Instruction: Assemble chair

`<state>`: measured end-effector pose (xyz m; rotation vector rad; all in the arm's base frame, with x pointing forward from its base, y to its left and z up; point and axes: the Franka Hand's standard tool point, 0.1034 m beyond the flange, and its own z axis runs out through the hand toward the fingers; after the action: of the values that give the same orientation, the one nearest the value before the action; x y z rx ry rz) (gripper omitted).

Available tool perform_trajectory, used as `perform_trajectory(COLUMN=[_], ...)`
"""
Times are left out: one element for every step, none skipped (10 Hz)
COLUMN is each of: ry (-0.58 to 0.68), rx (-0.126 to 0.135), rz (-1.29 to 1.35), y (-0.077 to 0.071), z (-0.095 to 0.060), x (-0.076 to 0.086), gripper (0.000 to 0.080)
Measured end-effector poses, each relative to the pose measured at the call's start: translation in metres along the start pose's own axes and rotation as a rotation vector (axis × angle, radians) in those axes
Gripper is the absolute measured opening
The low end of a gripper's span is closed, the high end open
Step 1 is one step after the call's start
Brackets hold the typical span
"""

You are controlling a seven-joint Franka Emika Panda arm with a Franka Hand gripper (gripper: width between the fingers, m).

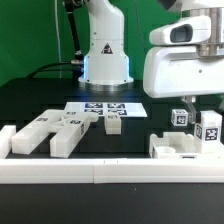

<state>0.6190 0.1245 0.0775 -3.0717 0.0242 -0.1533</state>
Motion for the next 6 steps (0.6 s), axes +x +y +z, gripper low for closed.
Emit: perform_trajectory(ry=[0.002,0.003,0.003,0.002,0.001,0.001], rx=[0.014,0.015,0.011,0.009,0.01,0.014], rz=[0.124,0.229,0.369,0.45,0.564,0.667], y=[0.0015,0.0013,0.0008,0.0005,-0.0001,-0.0002], z=[0.0001,0.0003,0.0004,0.0004,0.0006,0.0006], x=[0.0006,0.0005,0.0001,-0.0002,-0.0004,-0.0003], gripper=[0.0288,0.0288,0.0288,0.0288,0.0288,0.0289])
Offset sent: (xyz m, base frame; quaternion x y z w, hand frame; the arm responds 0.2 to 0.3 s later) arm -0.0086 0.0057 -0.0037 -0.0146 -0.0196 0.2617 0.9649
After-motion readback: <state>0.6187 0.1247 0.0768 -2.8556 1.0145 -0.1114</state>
